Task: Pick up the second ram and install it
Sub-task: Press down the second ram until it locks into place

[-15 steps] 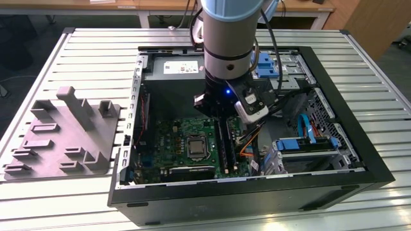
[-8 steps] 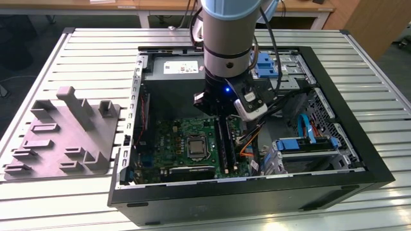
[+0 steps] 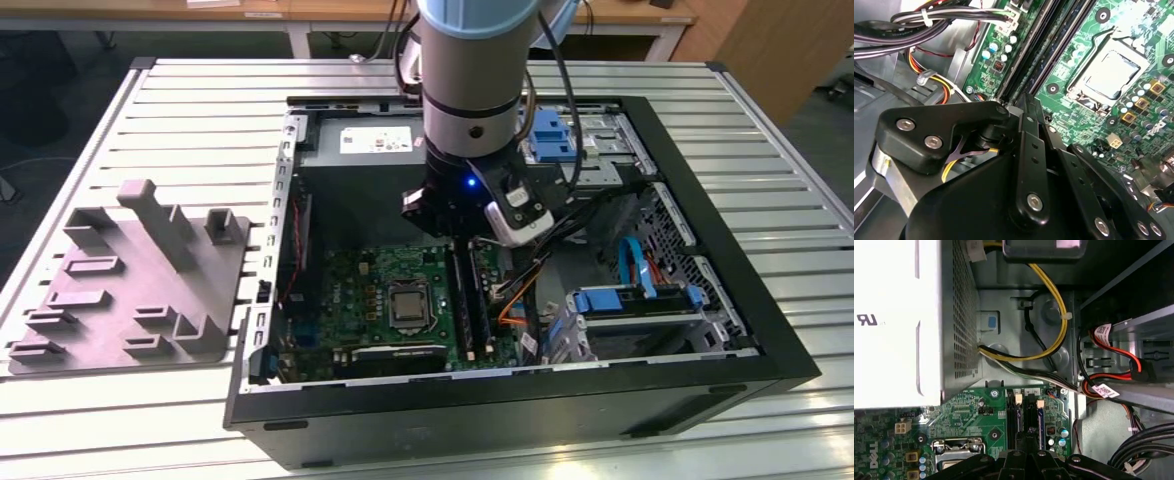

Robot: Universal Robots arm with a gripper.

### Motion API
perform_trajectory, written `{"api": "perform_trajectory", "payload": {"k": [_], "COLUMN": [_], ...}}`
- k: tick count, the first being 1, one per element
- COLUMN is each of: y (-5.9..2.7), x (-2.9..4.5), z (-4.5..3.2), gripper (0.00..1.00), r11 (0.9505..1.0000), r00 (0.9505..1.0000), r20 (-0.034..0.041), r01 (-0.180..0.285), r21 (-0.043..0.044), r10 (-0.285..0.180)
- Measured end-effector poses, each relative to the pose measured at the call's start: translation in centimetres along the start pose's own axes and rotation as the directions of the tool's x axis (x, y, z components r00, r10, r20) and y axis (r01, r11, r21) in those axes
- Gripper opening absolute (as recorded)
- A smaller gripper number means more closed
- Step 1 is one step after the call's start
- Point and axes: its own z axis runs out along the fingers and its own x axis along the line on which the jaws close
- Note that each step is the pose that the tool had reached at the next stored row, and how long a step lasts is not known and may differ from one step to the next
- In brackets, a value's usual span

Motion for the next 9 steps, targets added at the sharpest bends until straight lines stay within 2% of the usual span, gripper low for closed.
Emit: {"api": "perform_trajectory", "payload": {"k": [9], "y": [0.32], "x": [0.08], "z": [0.4], "gripper": [0.1], "r11": [1.0], "r00": [1.0], "r20": [0.0], "r01": [0.0], "r21": [0.0], "r10": [0.0]}}
